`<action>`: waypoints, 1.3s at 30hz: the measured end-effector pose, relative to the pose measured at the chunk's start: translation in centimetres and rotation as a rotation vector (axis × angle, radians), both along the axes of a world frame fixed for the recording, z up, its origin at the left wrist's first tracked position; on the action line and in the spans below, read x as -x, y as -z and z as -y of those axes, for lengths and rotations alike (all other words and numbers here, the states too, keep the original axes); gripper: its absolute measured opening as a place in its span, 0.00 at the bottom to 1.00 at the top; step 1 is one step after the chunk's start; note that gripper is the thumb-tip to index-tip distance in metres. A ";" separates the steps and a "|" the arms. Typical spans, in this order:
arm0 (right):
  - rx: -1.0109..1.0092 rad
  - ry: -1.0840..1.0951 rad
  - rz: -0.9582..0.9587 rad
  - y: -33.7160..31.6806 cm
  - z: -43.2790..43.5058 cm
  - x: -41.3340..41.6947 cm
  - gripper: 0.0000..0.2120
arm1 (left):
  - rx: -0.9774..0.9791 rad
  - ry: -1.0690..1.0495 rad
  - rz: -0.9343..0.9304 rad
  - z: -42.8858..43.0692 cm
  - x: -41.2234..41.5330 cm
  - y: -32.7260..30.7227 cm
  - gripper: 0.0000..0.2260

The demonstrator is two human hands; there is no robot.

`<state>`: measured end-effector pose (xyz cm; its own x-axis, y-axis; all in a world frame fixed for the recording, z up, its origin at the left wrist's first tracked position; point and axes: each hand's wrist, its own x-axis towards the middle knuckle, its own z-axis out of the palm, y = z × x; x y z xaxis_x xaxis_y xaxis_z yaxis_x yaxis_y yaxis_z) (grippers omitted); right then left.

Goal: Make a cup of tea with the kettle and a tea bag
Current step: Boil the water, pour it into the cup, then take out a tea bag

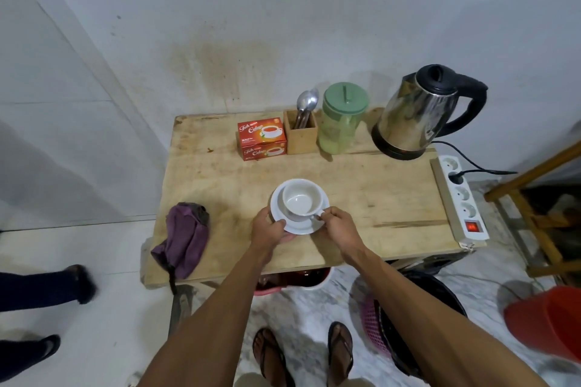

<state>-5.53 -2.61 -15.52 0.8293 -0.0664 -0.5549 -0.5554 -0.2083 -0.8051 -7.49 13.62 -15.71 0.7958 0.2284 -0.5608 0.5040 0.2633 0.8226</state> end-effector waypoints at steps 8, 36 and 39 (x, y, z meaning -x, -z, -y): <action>0.051 0.049 -0.011 0.0 8.3 -2.3 0.08 | 0.006 0.074 0.010 8.2 -2.9 0.2 0.14; 0.360 -0.082 0.235 1.5 14.4 -3.8 0.11 | -0.714 -0.052 -0.007 10.4 -2.9 2.9 0.16; 0.620 -0.206 0.391 3.4 15.3 -4.0 0.11 | -1.056 0.063 0.076 9.3 -2.1 3.9 0.13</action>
<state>-1.52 -17.91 -18.90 0.9871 -0.0931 -0.1299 -0.1550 -0.7551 -0.6370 -5.34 4.32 -19.59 0.8479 0.5278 -0.0500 0.4295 -0.6285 0.6485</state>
